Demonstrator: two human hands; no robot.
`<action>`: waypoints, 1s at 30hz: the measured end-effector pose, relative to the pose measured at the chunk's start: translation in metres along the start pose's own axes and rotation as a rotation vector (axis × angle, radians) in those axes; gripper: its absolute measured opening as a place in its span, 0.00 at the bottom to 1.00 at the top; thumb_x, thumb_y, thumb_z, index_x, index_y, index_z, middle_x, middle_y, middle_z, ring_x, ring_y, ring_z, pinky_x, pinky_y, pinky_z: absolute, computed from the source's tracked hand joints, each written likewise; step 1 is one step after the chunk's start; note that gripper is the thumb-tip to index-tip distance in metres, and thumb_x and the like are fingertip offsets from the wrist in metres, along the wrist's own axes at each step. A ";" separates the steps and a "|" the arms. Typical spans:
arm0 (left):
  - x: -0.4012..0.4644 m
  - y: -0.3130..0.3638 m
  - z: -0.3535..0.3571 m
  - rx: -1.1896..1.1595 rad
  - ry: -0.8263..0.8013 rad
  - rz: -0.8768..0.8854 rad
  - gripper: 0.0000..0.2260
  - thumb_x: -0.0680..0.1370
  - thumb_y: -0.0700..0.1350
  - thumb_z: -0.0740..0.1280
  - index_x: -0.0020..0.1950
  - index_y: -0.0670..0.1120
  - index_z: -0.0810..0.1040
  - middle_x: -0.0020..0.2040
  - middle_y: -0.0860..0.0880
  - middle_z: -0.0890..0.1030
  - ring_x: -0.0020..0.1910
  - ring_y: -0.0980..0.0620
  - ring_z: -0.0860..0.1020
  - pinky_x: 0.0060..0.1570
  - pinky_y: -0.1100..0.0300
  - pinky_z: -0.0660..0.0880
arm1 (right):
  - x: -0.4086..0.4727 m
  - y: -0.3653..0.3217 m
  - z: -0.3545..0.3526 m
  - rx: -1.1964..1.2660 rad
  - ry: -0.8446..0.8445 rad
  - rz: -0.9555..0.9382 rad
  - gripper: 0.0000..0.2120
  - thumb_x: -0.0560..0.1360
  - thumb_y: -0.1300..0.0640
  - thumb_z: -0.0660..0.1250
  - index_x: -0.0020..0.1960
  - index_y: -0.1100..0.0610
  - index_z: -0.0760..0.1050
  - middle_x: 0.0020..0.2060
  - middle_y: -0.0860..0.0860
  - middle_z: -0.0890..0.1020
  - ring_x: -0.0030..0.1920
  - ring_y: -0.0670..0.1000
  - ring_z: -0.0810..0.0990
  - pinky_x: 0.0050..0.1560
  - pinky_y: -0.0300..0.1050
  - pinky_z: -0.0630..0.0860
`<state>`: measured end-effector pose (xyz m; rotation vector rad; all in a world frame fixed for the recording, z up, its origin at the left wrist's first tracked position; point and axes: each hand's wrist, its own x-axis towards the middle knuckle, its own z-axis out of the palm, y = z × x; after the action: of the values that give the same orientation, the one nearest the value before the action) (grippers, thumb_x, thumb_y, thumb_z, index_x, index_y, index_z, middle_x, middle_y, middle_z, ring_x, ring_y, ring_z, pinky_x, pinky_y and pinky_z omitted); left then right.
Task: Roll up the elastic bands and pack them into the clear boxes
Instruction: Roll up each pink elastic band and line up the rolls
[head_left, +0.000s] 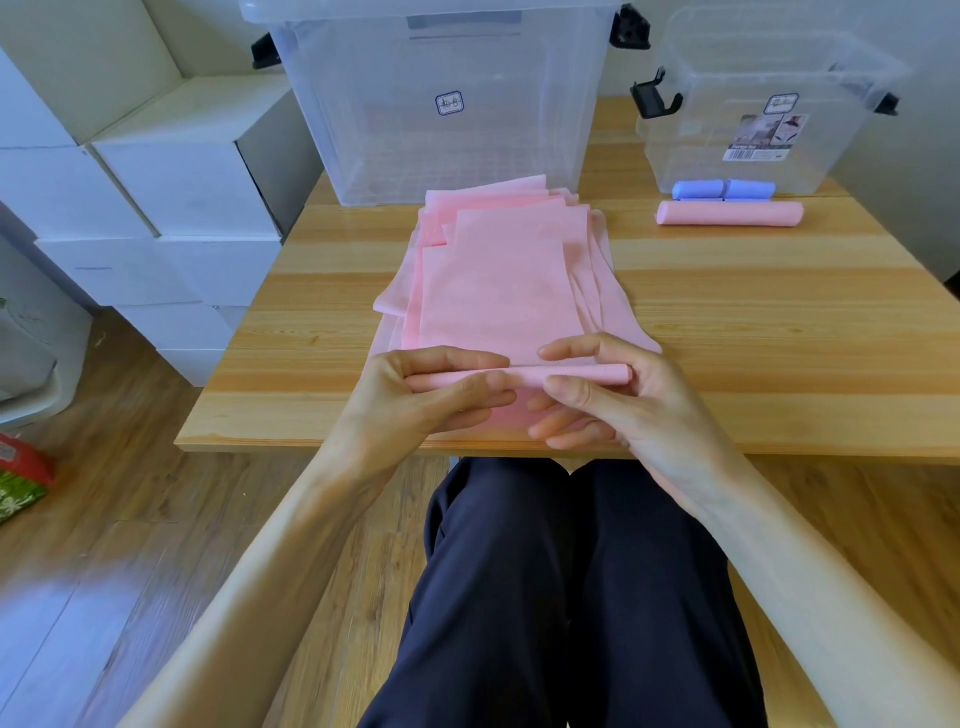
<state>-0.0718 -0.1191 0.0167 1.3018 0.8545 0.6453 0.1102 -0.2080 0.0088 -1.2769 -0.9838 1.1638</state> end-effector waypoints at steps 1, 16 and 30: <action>0.000 0.000 -0.001 -0.006 -0.007 -0.005 0.13 0.67 0.46 0.74 0.50 0.44 0.85 0.46 0.44 0.87 0.49 0.50 0.86 0.47 0.64 0.81 | 0.000 0.000 -0.001 -0.003 -0.002 -0.001 0.13 0.72 0.56 0.71 0.56 0.59 0.79 0.43 0.58 0.86 0.41 0.58 0.87 0.39 0.43 0.83; -0.002 0.000 -0.001 0.056 -0.040 0.021 0.13 0.69 0.43 0.75 0.52 0.43 0.84 0.46 0.44 0.87 0.49 0.49 0.85 0.48 0.63 0.81 | 0.000 -0.001 -0.003 -0.039 0.050 -0.004 0.10 0.75 0.57 0.70 0.52 0.61 0.83 0.42 0.57 0.87 0.40 0.58 0.87 0.37 0.42 0.83; -0.003 0.001 0.001 0.012 0.001 0.005 0.11 0.69 0.48 0.73 0.47 0.44 0.84 0.43 0.45 0.87 0.45 0.52 0.86 0.42 0.66 0.80 | 0.000 -0.002 0.000 0.013 0.058 0.014 0.12 0.70 0.56 0.73 0.52 0.58 0.83 0.42 0.58 0.87 0.41 0.57 0.87 0.40 0.43 0.84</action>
<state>-0.0731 -0.1220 0.0179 1.3143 0.8572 0.6453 0.1109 -0.2075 0.0110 -1.3015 -0.9248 1.1362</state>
